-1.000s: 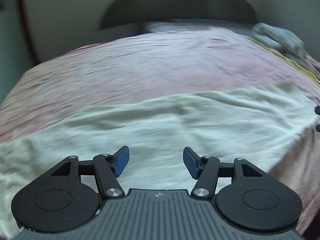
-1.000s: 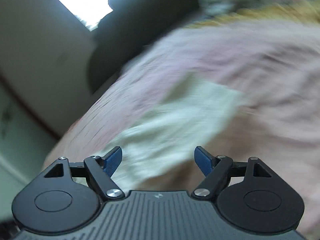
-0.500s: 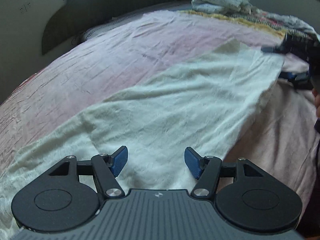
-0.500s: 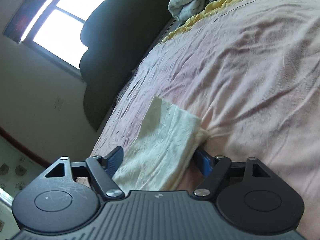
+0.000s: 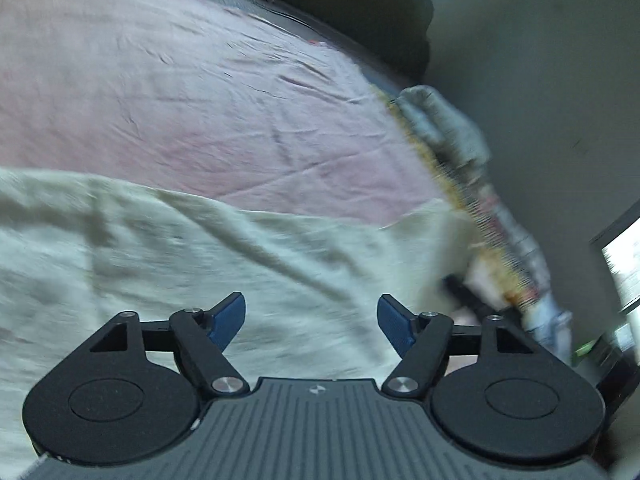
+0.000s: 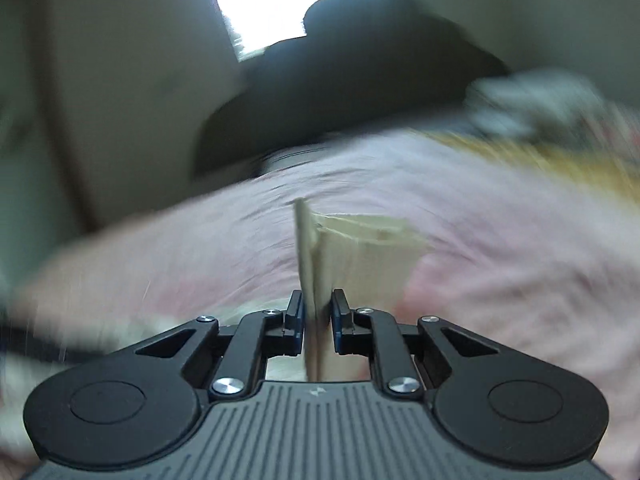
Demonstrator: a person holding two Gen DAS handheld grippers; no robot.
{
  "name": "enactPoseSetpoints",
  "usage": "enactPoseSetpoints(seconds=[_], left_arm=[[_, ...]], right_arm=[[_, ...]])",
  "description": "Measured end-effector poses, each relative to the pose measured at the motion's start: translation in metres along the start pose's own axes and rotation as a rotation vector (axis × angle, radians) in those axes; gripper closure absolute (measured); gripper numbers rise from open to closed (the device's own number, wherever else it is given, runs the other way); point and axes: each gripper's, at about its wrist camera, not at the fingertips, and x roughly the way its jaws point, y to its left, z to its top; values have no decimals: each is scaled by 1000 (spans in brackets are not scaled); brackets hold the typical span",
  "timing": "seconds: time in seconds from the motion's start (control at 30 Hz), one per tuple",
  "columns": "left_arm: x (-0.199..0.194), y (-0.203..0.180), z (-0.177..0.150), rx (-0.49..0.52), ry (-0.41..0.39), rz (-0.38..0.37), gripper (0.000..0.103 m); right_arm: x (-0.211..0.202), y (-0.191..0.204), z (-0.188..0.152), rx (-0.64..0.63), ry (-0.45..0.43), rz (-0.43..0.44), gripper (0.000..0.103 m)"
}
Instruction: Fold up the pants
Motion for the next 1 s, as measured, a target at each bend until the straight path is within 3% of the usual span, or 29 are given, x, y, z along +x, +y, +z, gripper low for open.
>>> enactPoseSetpoints(seconds=[0.1, 0.17, 0.3, 0.37, 0.4, 0.43, 0.47, 0.5, 0.53, 0.63, 0.73, 0.83, 0.9, 1.0], left_arm=[[10, 9, 6, -141, 0, -149, 14], [21, 14, 9, -217, 8, -197, 12], [48, 26, 15, -305, 55, -171, 12], [57, 33, 16, -356, 58, -155, 22], [59, 37, 17, -369, 57, -145, 36], [60, 39, 17, -369, 62, -134, 56], [60, 40, 18, -363, 69, -115, 67], [60, 42, 19, -348, 70, -96, 87], [57, 42, 19, -321, 62, -66, 95], [33, 31, 20, -179, -7, 40, 96], [-7, 18, 19, -4, -95, 174, 96], [-48, 17, 13, 110, -176, 307, 96], [-66, 22, 7, 136, -208, 424, 96], [-87, 43, -4, 124, -231, 530, 96]], right_arm=[[2, 52, -9, -278, 16, 23, 90], [5, 72, -20, -379, 28, 65, 90], [2, 89, -33, -418, 45, 151, 90], [2, 91, -36, -419, 54, 162, 90], [0, 92, -37, -422, 58, 167, 90], [1, 92, -37, -422, 63, 174, 90], [0, 92, -38, -427, 69, 180, 90], [1, 93, -38, -438, 76, 185, 90], [3, 94, -37, -449, 83, 197, 90], [6, 103, -36, -476, 95, 240, 90], [4, 125, -39, -516, 93, 316, 89], [10, 152, -39, -555, 82, 415, 89], [16, 171, -42, -586, 77, 478, 89], [27, 193, -50, -617, 85, 556, 89]])
